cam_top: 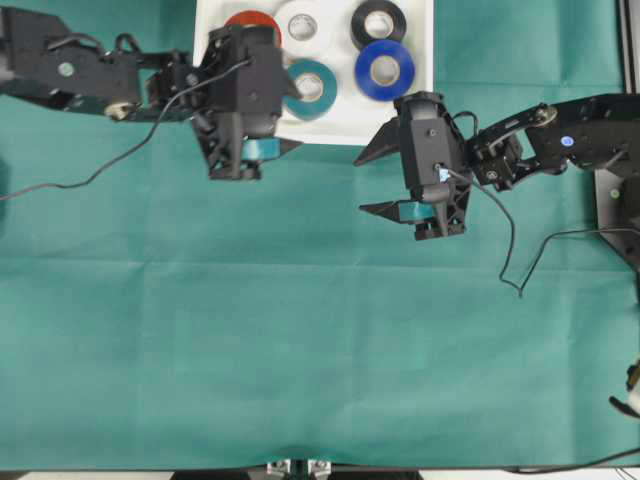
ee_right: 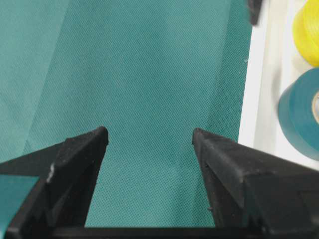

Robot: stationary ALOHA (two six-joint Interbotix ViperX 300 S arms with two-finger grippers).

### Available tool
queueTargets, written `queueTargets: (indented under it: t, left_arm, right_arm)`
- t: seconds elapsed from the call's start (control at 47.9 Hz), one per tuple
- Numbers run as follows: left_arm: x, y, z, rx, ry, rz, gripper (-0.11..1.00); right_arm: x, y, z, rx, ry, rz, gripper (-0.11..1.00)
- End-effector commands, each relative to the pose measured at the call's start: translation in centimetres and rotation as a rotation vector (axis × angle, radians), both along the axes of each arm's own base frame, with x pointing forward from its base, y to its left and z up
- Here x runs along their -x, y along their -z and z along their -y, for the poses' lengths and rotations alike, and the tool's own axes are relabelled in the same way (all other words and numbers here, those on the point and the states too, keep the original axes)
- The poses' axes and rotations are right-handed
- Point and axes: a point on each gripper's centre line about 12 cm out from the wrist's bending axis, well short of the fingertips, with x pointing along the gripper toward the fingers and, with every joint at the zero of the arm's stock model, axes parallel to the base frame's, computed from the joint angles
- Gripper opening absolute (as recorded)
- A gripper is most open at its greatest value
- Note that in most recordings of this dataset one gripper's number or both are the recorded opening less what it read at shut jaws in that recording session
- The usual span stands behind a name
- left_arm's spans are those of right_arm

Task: Put the tape alternately from left to right into the white case.
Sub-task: 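Release blue tape and pull left gripper back out of the tray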

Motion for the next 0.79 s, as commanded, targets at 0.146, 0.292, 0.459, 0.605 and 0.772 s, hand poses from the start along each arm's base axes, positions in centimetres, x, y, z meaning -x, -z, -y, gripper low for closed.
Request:
queueTargets:
  t: [0.146, 0.292, 0.459, 0.605, 0.772]
  left_arm:
    - [1.1, -1.3, 2.5, 0.007, 0.052, 0.027, 0.95]
    - [1.7, -0.8, 3.8, 0.032, 0.068, 0.012, 0.95]
    - [2.3, -0.1, 4.8, 0.052, 0.077, -0.008, 0.95]
    - [2.5, 0.2, 5.4, 0.073, 0.077, -0.018, 0.95]
    - [2.6, 0.3, 5.7, 0.099, 0.063, -0.019, 0.95]
  right_arm:
    - [-0.6, -0.9, 0.0, -0.003, 0.0, 0.03, 0.76]
    - [-0.6, -0.9, 0.0, -0.004, -0.001, 0.031, 0.76]
    - [-0.6, -0.9, 0.0, -0.002, -0.001, 0.03, 0.76]
    - [-0.5, -0.8, 0.0, -0.003, 0.0, 0.026, 0.76]
    - [-0.4, -0.7, 0.0, -0.002, -0.001, 0.024, 0.76]
